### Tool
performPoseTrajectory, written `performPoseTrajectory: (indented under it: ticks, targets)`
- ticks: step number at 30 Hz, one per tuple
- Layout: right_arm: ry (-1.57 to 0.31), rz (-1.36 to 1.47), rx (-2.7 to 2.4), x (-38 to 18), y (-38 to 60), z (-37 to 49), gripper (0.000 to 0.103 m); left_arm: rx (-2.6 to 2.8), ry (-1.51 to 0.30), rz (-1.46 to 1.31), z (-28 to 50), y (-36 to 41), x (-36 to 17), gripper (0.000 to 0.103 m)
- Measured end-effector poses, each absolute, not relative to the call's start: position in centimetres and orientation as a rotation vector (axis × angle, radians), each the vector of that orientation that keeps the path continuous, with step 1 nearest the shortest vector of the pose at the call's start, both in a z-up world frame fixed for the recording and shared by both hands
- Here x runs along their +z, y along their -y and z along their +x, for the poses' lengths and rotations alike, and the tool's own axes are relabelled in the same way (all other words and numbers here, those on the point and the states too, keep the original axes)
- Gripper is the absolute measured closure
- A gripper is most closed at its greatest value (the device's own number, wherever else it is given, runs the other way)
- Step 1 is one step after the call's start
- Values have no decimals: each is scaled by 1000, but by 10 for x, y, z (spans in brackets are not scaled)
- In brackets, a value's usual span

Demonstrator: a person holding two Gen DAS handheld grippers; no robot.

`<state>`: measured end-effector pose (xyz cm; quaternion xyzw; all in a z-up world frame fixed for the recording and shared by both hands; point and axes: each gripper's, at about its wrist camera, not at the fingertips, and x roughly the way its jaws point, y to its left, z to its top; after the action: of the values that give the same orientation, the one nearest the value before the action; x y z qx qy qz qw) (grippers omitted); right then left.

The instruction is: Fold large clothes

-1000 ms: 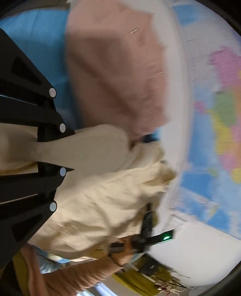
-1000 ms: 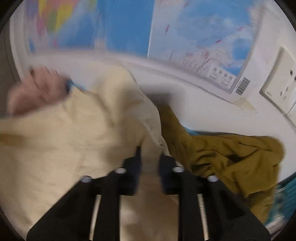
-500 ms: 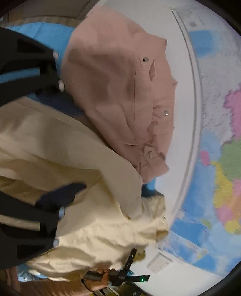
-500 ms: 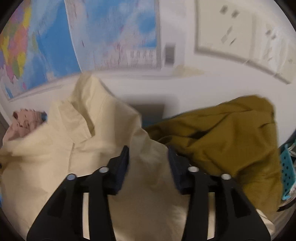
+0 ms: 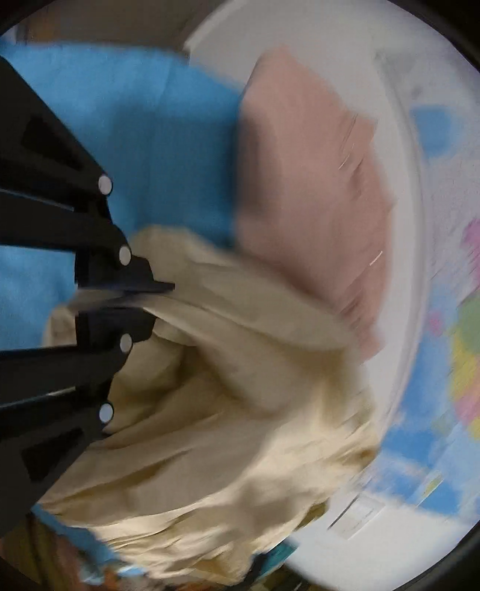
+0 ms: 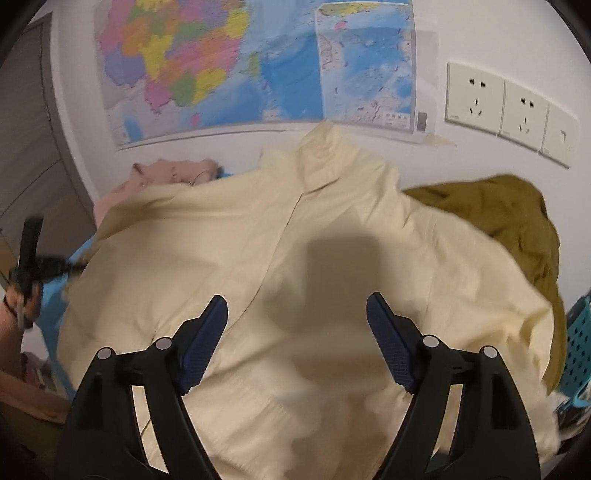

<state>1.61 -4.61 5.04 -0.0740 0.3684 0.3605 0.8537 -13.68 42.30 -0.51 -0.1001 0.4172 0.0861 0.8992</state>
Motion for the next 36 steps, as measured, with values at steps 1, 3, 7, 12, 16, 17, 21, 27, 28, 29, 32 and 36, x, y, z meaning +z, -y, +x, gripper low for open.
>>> performPoseTrajectory:
  ticks: [1,3,7,12,16,17,21,27,28,29,32,36]
  targets:
    - [-770,-142,762,50,48,12,26,210,-817,-196,-138,-429,15,99]
    - [-762,-126,760,48,59,5,26,290,-785,-147,-136,-433,44,93]
    - [-748,-90,730,44,81,-15,26,644,-815,225,-122,-404,49,22]
    - [-774,-24,658,30,122,-34,24,395,-822,59,-148,-383,32,22]
    - [-822,63,617,15,164,-52,20,-3,-720,-203,-198,-370,22,14]
    - [-836,79,627,11,169,-56,19,-63,-723,-226,-205,-364,14,14]
    - [-924,84,683,-13,177,-71,17,-245,-799,-326,-219,-340,-28,14]
    - [-1005,142,714,-50,179,-67,32,-401,-849,-404,-203,-298,-58,8]
    - [-1003,158,742,-51,177,-66,43,-411,-843,-409,-200,-294,-62,9]
    - [-998,180,771,-51,175,-65,62,-392,-826,-404,-192,-290,-61,19]
    - [-962,255,826,-37,175,-60,79,-309,-849,-449,-178,-296,-59,71]
    - [-910,377,826,-21,183,-46,58,-273,-828,-617,-165,-324,-46,81]
